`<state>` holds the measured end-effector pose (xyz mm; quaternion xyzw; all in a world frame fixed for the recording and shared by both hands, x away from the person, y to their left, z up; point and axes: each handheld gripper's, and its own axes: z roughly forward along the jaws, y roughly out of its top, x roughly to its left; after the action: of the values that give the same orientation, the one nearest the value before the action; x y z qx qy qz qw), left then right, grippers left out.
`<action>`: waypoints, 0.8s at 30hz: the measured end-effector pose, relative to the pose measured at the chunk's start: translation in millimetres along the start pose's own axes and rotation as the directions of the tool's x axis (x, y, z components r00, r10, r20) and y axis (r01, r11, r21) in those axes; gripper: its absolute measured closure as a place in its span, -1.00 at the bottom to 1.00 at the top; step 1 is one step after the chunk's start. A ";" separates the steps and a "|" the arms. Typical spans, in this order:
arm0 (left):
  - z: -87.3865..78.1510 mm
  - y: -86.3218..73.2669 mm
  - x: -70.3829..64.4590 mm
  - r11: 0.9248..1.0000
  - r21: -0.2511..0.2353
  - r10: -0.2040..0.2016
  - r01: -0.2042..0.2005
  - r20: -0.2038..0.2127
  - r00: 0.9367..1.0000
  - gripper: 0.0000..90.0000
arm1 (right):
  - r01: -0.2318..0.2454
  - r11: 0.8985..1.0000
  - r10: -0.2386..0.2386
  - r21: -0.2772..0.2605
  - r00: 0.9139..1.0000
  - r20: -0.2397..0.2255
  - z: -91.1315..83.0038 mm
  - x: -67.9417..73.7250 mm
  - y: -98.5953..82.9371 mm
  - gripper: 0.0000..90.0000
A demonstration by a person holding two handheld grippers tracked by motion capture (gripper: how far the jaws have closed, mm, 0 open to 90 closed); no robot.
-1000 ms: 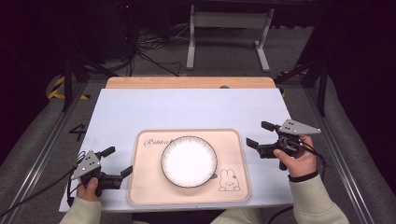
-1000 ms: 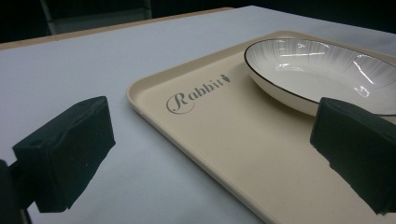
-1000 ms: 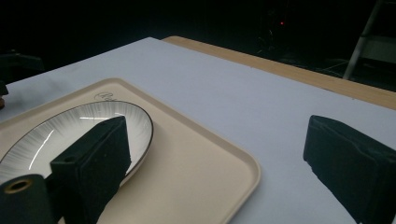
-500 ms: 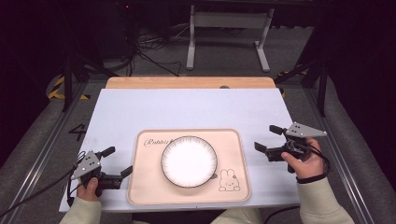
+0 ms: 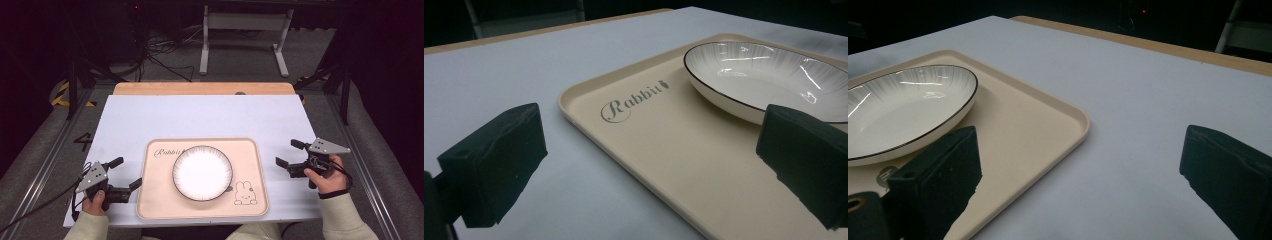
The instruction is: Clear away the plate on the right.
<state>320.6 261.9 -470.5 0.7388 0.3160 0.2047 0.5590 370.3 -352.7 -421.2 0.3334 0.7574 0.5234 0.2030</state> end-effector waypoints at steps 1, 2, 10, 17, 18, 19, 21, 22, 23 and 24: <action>0.0 0.0 0.2 1.000 0.000 0.003 -0.003 0.000 1.000 -0.99 | -0.001 1.000 0.001 -0.001 1.000 0.000 0.5 -0.3 -2.1 -0.93; 0.0 0.0 0.2 1.000 0.000 0.002 -0.002 0.001 1.000 -0.99 | -0.002 1.000 0.002 -0.004 1.000 -0.002 0.9 -0.4 -3.2 -0.93; -0.2 0.1 0.4 1.000 0.000 0.008 -0.008 0.001 1.000 -0.99 | -0.011 1.000 0.011 0.002 1.000 -0.009 4.9 -1.9 -13.0 -0.93; -0.3 0.1 0.4 1.000 0.000 0.009 -0.009 0.002 1.000 -0.99 | -0.020 1.000 0.020 -0.002 1.000 -0.003 6.0 -1.2 -18.5 -0.93; -0.2 0.1 0.4 1.000 0.000 0.009 -0.009 0.001 1.000 -0.99 | -0.025 1.000 0.025 -0.003 1.000 -0.003 6.6 -1.1 -20.1 -0.93; -0.2 0.1 0.3 1.000 0.000 0.007 -0.007 0.003 1.000 -0.99 | -0.026 1.000 0.026 0.001 1.000 -0.003 6.8 -1.0 -21.1 -0.93; -0.2 0.0 0.1 1.000 -0.001 0.006 -0.006 0.003 1.000 -0.99 | -0.036 0.999 0.036 0.006 0.999 0.002 7.8 -0.2 -24.0 -0.93; -0.1 0.0 -0.1 1.000 -0.001 0.004 -0.004 0.003 1.000 -0.99 | -0.043 0.999 0.043 0.017 0.999 0.005 9.2 0.0 -26.8 -0.93; 0.0 -0.1 -0.3 1.000 -0.002 0.000 0.000 0.004 1.000 -0.99 | -0.043 0.999 0.043 0.017 0.999 0.005 9.2 0.0 -26.8 -0.93; -0.2 0.1 0.3 1.000 0.000 0.010 -0.010 0.003 1.000 -0.99 | -0.047 0.999 0.047 0.024 0.999 0.005 10.0 0.0 -28.1 -0.92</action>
<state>320.7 262.2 -470.4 0.7407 0.3116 0.2061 0.5584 368.6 -352.6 -451.0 0.3548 0.7551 0.5182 0.1883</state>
